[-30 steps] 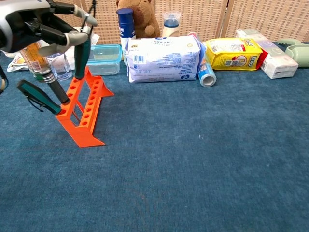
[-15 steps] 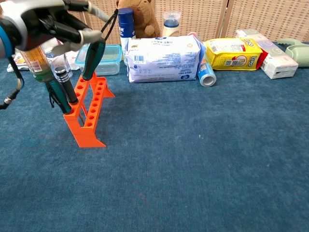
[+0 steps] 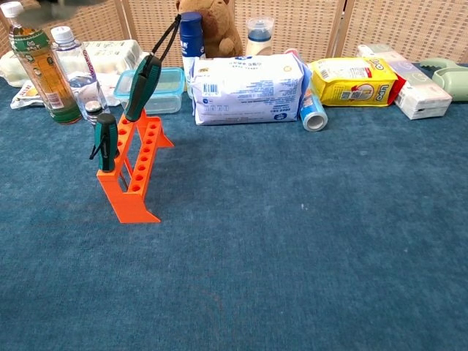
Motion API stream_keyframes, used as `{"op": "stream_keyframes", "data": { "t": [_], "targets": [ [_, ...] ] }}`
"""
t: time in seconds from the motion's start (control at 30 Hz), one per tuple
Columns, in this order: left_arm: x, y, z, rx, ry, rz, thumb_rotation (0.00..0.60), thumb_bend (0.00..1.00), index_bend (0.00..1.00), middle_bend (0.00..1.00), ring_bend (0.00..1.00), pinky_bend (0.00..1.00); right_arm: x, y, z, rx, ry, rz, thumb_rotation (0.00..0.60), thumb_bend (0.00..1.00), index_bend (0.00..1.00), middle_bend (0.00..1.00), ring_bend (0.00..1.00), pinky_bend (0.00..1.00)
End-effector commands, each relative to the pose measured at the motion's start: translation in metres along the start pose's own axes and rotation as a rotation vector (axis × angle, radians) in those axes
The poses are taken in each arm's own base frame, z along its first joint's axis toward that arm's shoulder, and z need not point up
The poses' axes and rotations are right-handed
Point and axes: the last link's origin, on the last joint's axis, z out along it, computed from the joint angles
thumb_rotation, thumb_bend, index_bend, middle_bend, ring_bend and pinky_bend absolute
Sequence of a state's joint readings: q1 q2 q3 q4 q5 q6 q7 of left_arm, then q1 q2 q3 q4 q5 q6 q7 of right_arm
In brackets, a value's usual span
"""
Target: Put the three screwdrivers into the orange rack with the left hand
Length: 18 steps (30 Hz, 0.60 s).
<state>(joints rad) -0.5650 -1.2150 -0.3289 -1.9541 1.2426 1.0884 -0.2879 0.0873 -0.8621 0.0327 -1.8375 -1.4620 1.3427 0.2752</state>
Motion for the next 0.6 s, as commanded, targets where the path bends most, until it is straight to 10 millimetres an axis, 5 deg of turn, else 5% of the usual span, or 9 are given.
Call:
{"op": "stream_keyframes", "data": {
  "t": [0.03,0.3,0.37,0.5,0.6],
  "targets": [
    [0.000,0.007,0.003,-0.014,-0.001,0.041,0.600,0.16,0.29,0.75,0.72,0.87,-0.001,-0.001,0.000,0.002,-0.004,-0.003,0.600,0.00,0.00,0.15,0.01,0.00],
    [-0.012,0.020,0.027,0.017,-0.023,0.359,0.589,0.00,0.38,0.65,0.69,0.87,-0.001,-0.001,0.000,-0.001,-0.002,0.003,0.600,0.00,0.00,0.15,0.01,0.00],
    [-0.015,0.021,0.033,0.031,-0.006,0.455,0.508,0.00,0.44,0.65,0.69,0.87,-0.001,-0.001,0.000,-0.002,-0.001,0.003,0.600,0.00,0.00,0.15,0.01,0.00],
    [-0.023,0.025,0.046,0.037,0.029,0.589,0.211,0.00,0.49,0.64,0.69,0.87,-0.001,-0.001,0.000,-0.001,-0.001,0.005,0.600,0.00,0.00,0.15,0.01,0.00],
    [-0.030,0.028,0.054,0.035,0.045,0.653,0.155,0.00,0.49,0.64,0.69,0.87,-0.001,-0.001,0.000,-0.001,-0.002,0.006,0.600,0.00,0.00,0.15,0.01,0.00]
  ]
}}
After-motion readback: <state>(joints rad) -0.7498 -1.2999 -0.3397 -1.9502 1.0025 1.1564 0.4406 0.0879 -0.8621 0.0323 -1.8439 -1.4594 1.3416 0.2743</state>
